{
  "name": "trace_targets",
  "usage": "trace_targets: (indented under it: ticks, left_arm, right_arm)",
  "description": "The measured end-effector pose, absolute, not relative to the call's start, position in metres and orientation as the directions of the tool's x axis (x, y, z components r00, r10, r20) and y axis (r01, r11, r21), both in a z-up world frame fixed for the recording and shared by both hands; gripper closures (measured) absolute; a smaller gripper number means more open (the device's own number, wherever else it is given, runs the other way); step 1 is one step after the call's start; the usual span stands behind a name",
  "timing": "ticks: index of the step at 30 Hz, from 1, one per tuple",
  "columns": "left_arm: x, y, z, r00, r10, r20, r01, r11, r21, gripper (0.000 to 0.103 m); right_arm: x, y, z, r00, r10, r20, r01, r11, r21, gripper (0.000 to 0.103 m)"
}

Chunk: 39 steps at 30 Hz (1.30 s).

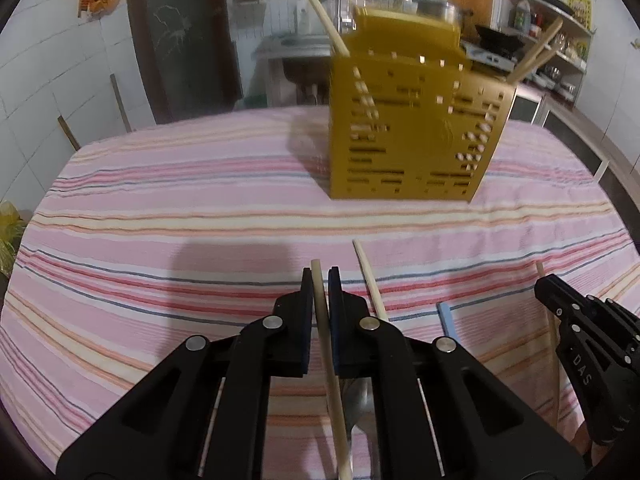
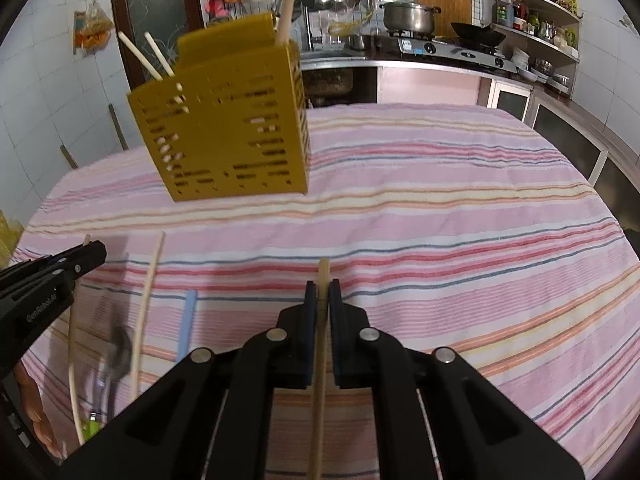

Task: Organize utensils
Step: 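Carry both chopsticks over the yellow holder and open both tools to drop them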

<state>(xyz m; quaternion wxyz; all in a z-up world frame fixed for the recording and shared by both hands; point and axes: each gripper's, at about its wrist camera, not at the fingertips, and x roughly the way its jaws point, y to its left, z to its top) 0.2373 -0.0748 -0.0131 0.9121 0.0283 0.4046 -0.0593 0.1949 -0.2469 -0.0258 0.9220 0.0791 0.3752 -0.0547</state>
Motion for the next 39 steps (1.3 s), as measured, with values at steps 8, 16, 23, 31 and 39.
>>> trace_targets:
  ticks: [8, 16, 23, 31, 39]
  left_arm:
    - [0.209, -0.042, 0.032, 0.759, -0.126, -0.638, 0.124, 0.991, -0.049, 0.096]
    - [0.184, -0.028, 0.059, 0.810, -0.161, -0.563, 0.141, 0.987, -0.079, 0.097]
    - [0.170, -0.016, 0.078, 0.840, -0.190, -0.509, 0.150, 0.982, -0.119, 0.098]
    - [0.167, -0.003, 0.090, 0.863, -0.189, -0.468, 0.141, 0.981, -0.136, 0.099]
    - [0.163, 0.007, 0.098, 0.887, -0.178, -0.426, 0.131, 0.982, -0.137, 0.099]
  right_arm:
    - [0.171, -0.241, 0.008, 0.799, -0.030, -0.600, 0.142, 0.980, 0.140, 0.097]
    - [0.143, -0.242, 0.035, 0.871, -0.035, -0.490, 0.138, 0.975, 0.175, 0.097]
    - [0.132, -0.239, 0.052, 0.903, -0.054, -0.425, 0.138, 0.976, 0.168, 0.097]
    - [0.126, -0.231, 0.073, 0.931, -0.073, -0.358, 0.134, 0.980, 0.148, 0.097]
    - [0.123, -0.227, 0.085, 0.952, -0.085, -0.294, 0.132, 0.981, 0.143, 0.097]
